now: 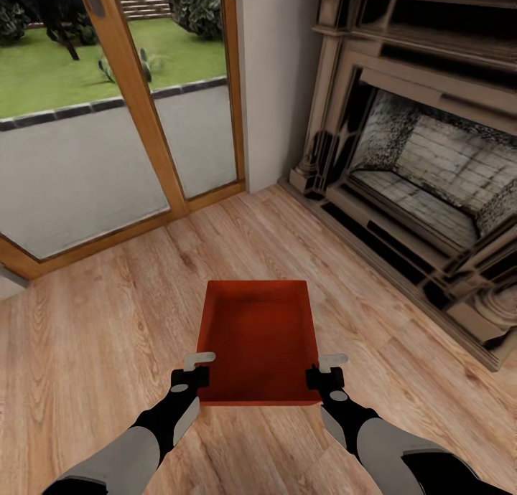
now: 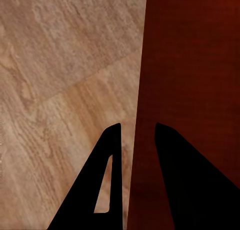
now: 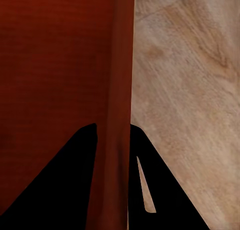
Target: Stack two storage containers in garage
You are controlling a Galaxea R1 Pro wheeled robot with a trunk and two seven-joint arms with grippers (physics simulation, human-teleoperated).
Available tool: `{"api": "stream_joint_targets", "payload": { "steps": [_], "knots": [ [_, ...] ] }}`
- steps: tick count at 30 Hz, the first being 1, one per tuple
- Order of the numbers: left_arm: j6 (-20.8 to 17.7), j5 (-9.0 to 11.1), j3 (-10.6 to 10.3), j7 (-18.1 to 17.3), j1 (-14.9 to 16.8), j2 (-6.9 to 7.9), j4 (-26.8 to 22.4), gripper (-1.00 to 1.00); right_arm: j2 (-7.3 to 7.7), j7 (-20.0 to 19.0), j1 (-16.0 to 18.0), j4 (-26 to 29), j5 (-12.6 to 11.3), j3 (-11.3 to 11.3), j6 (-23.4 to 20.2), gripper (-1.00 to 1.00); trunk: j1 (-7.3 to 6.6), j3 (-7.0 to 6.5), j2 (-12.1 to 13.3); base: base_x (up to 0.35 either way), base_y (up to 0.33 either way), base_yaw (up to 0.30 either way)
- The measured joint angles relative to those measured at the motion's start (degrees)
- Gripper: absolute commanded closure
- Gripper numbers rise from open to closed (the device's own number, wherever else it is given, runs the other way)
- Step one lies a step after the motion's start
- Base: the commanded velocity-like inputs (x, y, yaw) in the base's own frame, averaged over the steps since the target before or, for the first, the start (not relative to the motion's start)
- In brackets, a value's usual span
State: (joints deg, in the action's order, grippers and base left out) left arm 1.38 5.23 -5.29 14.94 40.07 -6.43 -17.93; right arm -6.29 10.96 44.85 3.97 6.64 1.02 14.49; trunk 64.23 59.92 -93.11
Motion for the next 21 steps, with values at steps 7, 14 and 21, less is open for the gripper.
{"api": "stream_joint_targets", "payload": {
  "steps": [7,14,21],
  "knots": [
    [0.0,0.0,0.1,-0.2,0.0,0.05,0.0,1.00,-0.02,0.0,0.0,0.0,0.0,0.0,-0.1,1.00,-1.54,-1.26,2.8,0.000,0.000,0.000],
    [-0.1,-0.2,0.1,-0.2,0.0,0.09,0.1,1.00,-0.07,0.1,0.0,-0.1,-0.3,0.2,0.1,1.00,-3.08,-2.51,5.6,0.000,0.000,0.000],
    [-0.1,0.3,-0.1,-0.1,0.0,0.11,0.3,1.00,-0.12,0.3,0.0,0.0,0.6,-0.1,-0.3,1.00,-4.61,-3.77,8.4,0.000,0.000,0.000]
  ]
}}
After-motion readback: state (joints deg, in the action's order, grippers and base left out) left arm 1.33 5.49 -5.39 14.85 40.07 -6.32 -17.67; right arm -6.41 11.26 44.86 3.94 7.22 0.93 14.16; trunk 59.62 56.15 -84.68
